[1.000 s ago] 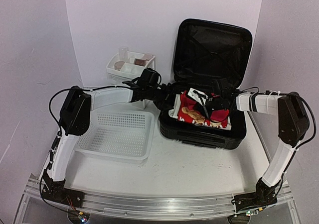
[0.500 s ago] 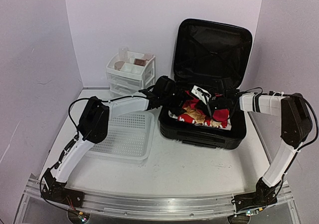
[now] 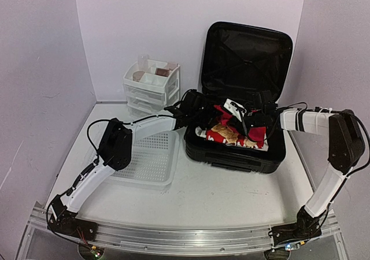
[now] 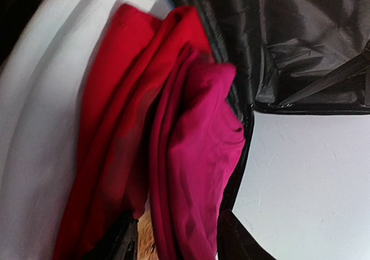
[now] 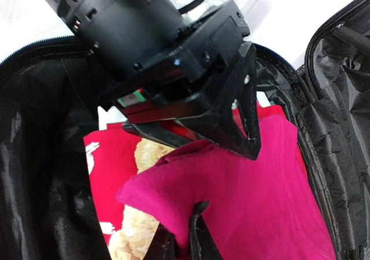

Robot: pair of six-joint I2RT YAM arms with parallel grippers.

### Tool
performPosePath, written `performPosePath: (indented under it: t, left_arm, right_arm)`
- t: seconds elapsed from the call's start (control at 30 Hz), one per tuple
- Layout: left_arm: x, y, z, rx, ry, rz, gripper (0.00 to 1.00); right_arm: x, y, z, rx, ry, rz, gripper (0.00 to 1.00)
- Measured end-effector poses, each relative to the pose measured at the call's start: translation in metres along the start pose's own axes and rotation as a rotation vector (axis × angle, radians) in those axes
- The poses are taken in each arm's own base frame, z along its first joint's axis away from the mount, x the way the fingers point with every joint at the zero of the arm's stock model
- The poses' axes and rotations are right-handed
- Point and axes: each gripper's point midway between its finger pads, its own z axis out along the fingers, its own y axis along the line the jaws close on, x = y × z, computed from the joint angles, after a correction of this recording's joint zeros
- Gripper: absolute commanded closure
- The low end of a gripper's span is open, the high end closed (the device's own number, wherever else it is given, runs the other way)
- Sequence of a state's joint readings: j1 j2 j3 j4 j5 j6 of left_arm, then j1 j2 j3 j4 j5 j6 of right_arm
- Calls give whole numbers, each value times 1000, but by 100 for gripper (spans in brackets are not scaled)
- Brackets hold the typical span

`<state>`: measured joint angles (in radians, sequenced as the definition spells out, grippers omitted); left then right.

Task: Open, take out, and arrange the luggage

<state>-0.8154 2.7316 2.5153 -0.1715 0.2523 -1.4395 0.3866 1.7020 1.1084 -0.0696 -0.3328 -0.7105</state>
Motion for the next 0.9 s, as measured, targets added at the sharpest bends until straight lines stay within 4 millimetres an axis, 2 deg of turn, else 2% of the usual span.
performPosePath:
  t: [0.13, 0.3, 0.63, 0.7, 0.83, 0.9]
  left_arm:
    - [-6, -5, 4, 31, -29, 13, 48]
    - [-11, -4, 10, 58, -54, 27, 55]
    - [-12, -11, 11, 93, -67, 81, 77]
    - [-11, -12, 11, 96, -68, 93, 73]
    - [-11, -13, 12, 100, -75, 105, 51]
    - [-10, -14, 12, 103, -77, 115, 48]
  right_arm:
    - [0, 2, -1, -7, -6, 1, 100]
    - [2, 6, -1, -19, -6, 3, 100]
    - [5, 11, -1, -29, -6, 11, 100]
    - [4, 10, -1, -26, -12, 13, 99]
    - [2, 8, -1, -15, -24, 17, 99]
    - [1, 8, -1, -13, -26, 20, 98]
